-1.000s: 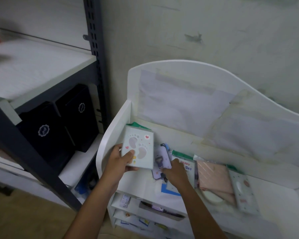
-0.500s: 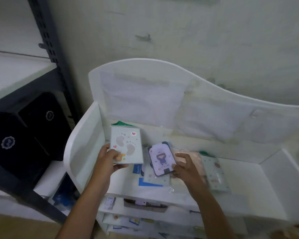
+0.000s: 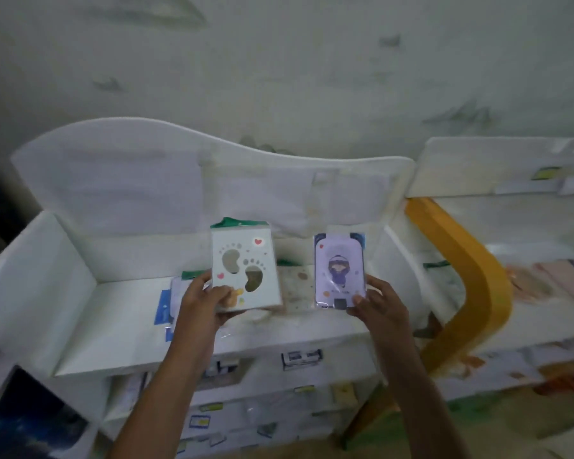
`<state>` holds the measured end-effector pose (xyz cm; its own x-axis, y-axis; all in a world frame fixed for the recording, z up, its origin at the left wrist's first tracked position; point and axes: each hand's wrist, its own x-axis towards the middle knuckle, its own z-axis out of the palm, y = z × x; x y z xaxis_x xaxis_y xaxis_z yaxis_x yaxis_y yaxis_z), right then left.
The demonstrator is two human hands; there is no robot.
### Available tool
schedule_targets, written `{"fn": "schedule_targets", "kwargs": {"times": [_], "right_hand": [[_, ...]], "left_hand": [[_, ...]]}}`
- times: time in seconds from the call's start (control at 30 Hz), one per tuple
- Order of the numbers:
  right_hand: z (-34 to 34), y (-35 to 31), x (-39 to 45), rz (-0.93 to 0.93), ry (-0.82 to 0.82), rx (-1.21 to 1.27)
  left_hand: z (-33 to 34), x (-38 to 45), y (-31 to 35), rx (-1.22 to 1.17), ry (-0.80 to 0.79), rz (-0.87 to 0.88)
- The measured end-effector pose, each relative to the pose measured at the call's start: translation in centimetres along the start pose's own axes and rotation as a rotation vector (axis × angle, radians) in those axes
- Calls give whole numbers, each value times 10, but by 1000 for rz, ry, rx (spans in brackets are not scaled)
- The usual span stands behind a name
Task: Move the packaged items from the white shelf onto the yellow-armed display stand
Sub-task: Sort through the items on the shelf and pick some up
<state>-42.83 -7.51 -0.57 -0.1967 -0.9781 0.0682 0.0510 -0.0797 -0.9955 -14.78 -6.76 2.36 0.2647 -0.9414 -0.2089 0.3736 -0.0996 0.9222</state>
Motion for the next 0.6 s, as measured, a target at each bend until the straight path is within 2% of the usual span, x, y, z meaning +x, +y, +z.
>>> {"fn": "schedule_targets", "kwargs": {"times": [0.3,0.6], "right_hand": [[-164,-28,-59,-114,237,3],[-277,-32,-90,-125,446,-23]], "left_hand": [[128,-70,-51,27,-216,-28],[249,-102,-82,108,-436,-51]]}}
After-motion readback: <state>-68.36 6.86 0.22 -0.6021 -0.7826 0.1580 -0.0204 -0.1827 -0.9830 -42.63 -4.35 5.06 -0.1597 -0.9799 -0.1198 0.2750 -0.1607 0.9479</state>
